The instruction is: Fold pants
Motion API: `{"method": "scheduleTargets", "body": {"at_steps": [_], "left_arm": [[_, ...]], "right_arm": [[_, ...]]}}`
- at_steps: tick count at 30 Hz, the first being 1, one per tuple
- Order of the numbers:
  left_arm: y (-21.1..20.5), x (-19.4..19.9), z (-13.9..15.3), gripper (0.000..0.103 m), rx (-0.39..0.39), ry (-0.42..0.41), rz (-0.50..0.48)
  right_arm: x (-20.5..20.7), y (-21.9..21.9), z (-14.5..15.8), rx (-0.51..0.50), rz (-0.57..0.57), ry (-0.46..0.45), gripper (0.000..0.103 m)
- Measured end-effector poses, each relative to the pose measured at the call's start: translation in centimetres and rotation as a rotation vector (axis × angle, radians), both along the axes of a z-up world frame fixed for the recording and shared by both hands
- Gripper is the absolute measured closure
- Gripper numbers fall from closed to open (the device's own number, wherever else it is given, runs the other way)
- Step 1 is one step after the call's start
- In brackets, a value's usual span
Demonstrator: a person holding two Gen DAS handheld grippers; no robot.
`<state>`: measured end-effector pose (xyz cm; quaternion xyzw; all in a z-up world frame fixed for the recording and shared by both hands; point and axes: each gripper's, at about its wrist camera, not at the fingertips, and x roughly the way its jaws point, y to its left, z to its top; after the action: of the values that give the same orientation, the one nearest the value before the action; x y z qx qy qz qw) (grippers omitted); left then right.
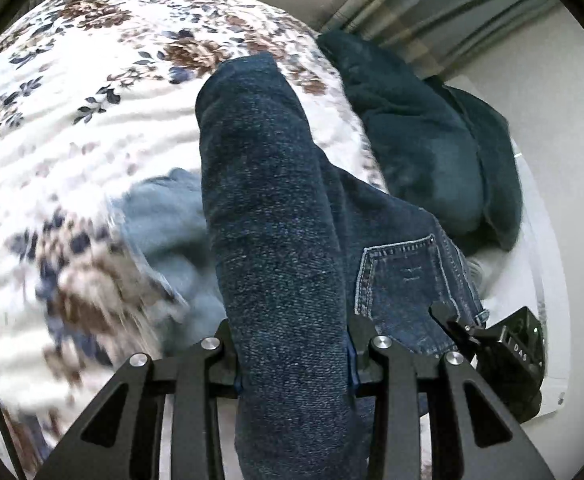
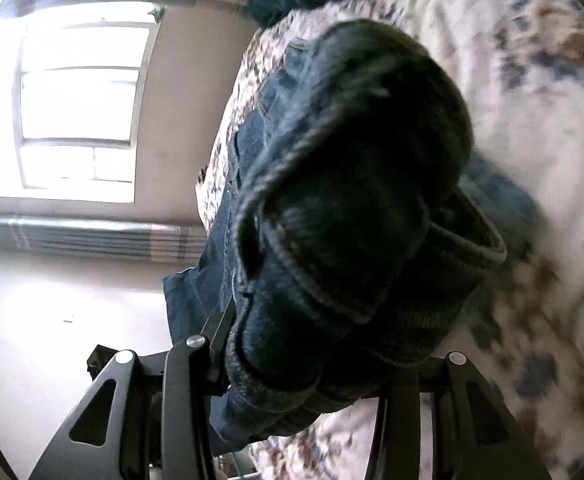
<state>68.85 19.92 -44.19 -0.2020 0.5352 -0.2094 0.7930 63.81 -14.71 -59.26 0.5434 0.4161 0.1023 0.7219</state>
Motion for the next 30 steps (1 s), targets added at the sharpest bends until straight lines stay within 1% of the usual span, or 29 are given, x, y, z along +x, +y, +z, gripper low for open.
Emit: {"method": "scheduleTargets", "body": {"at_steps": [1, 2, 3, 4, 6, 7, 8, 9, 10, 11, 13, 14, 15, 16, 17, 18, 19, 20, 21, 22, 23, 24, 25, 26, 27, 28, 29, 30], "left_arm": [[0.8, 1.3, -2.2, 0.071, -0.017, 0.011, 0.005], [1.3, 2.0, -3.7, 0.071, -0.016, 0.027, 0.005], [1.7, 2.4, -4.9, 0.071, -0.010, 0.045, 0.004], [1.9, 2.8, -6.6, 0.070, -0.007, 0.070, 0.006], [2.5, 3.1, -10.0, 0.069, 0.019, 0.109, -0.001], [2.7, 3.1, -10.6, 0.068, 0.017, 0.111, -0.003], [3.3, 3.0, -11.3, 0.065, -0.002, 0.116, 0.001], [3.6, 2.9, -11.6, 0.065, -0.021, 0.125, 0.004], [3.7, 2.9, -11.5, 0.064, -0.034, 0.129, 0.006], [3.7, 2.7, -11.0, 0.059, -0.026, 0.121, 0.004], [3.4, 2.5, -9.9, 0.052, 0.039, 0.108, 0.003], [3.2, 2.2, -9.1, 0.045, 0.086, 0.097, 0.015], [3.0, 1.7, -8.5, 0.042, 0.127, 0.087, 0.029], [2.9, 1.2, -7.9, 0.039, 0.176, 0.078, 0.047], [2.9, 0.7, -7.3, 0.032, 0.206, 0.067, 0.071], [2.8, 0.4, -7.0, 0.025, 0.236, 0.065, 0.088], [2.4, -0.1, -6.8, 0.013, 0.296, 0.062, 0.115], [2.1, -0.5, -6.8, 0.011, 0.318, 0.053, 0.122], [1.8, -0.7, -7.0, 0.010, 0.329, 0.044, 0.122], [1.2, -1.0, -7.5, 0.005, 0.354, 0.045, 0.117], [0.7, -1.1, -8.3, 0.002, 0.373, 0.063, 0.111], [0.8, -0.9, -9.2, 0.002, 0.383, 0.087, 0.109], [0.7, -1.0, -9.9, 0.002, 0.385, 0.112, 0.111], [0.7, -1.1, -10.3, 0.002, 0.378, 0.131, 0.122], [0.6, -1.3, -10.1, 0.002, 0.373, 0.134, 0.137], [0.1, -2.0, -9.2, 0.002, 0.386, 0.123, 0.153], [-0.5, -2.7, -8.4, 0.002, 0.404, 0.104, 0.156], [-1.4, -3.6, -7.4, 0.002, 0.435, 0.075, 0.157]], "right_arm": [[1.6, 0.2, -1.2, -0.011, 0.008, 0.000, 0.058], [2.7, 0.7, -2.8, -0.016, 0.018, 0.006, 0.058], [3.5, 1.2, -4.6, -0.021, 0.028, 0.026, 0.058], [4.5, 1.3, -5.6, -0.028, 0.032, 0.040, 0.058], [4.9, 1.9, -7.7, -0.061, 0.050, 0.061, 0.058], [4.8, 2.2, -8.4, -0.070, 0.063, 0.061, 0.058], [4.6, 2.4, -8.9, -0.075, 0.071, 0.059, 0.057], [4.6, 2.4, -9.1, -0.073, 0.072, 0.061, 0.056], [4.7, 2.3, -9.2, -0.064, 0.074, 0.069, 0.053], [4.8, 2.0, -9.2, -0.044, 0.078, 0.082, 0.048], [4.8, 0.6, -8.6, -0.048, 0.088, 0.127, 0.047], [4.7, 0.2, -8.2, -0.059, 0.093, 0.139, 0.046], [4.7, -0.2, -7.5, -0.100, 0.115, 0.157, 0.042], [4.4, -0.7, -6.8, -0.163, 0.140, 0.178, 0.033], [5.3, -0.8, -5.7, -0.263, 0.154, 0.181, 0.025], [6.1, -0.9, -4.6, -0.370, 0.158, 0.188, 0.023], [5.9, -1.1, -3.4, -0.481, 0.165, 0.191, 0.023], [5.8, -0.8, -2.8, -0.523, 0.164, 0.190, 0.022], [5.6, -1.4, -2.6, -0.566, 0.175, 0.209, 0.021], [8.3, -2.2, -1.8, -0.593, 0.191, 0.232, 0.021], [8.8, -2.3, -2.4, -0.619, 0.206, 0.251, 0.020], [10.3, -0.5, -2.6, -0.655, 0.217, 0.273, 0.017], [9.8, 0.5, -2.6, -0.699, 0.236, 0.297, 0.015], [10.3, 0.0, -2.7, -0.734, 0.248, 0.307, 0.015], [7.3, 0.9, -2.9, -0.776, 0.258, 0.303, 0.015], [5.1, 2.2, -1.2, -0.846, 0.276, 0.291, 0.015], [5.1, 3.4, 0.2, -0.936, 0.297, 0.271, 0.013], [4.6, 4.7, 2.0, -0.999, 0.311, 0.248, 0.013]]}}
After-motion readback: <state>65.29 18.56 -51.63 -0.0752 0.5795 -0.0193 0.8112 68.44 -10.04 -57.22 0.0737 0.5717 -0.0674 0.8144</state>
